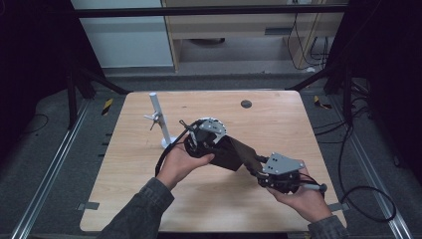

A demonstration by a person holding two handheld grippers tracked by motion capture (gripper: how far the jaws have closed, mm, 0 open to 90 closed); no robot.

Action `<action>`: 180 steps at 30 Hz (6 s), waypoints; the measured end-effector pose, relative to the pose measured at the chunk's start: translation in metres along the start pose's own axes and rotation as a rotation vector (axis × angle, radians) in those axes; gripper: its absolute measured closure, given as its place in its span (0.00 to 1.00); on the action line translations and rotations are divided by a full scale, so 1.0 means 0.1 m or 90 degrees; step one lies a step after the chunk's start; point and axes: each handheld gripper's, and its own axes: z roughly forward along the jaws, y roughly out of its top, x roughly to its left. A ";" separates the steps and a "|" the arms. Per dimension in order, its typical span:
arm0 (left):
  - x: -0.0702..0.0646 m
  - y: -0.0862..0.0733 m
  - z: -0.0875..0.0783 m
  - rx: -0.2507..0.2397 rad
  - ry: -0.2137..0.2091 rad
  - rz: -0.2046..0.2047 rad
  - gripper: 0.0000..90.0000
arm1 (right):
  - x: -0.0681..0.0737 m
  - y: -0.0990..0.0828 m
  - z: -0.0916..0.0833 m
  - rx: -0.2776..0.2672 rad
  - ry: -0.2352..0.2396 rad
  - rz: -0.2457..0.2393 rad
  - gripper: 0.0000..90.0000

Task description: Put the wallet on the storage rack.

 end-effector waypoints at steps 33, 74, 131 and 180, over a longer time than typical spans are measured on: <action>0.28 0.25 -1.06 0.001 0.120 0.000 0.89 | -0.21 -0.96 0.20 0.075 -0.219 0.237 0.27; 0.76 0.07 -0.29 0.080 0.094 -0.040 0.87 | -0.22 -1.01 0.24 0.100 -0.206 0.244 0.26; 0.88 -0.11 -0.77 -0.027 0.188 -0.054 0.74 | -0.19 -1.02 0.28 0.120 -0.188 0.240 0.24; 0.57 -0.09 -0.92 -0.094 0.214 -0.016 0.71 | -0.17 -1.02 0.30 0.128 -0.180 0.240 0.25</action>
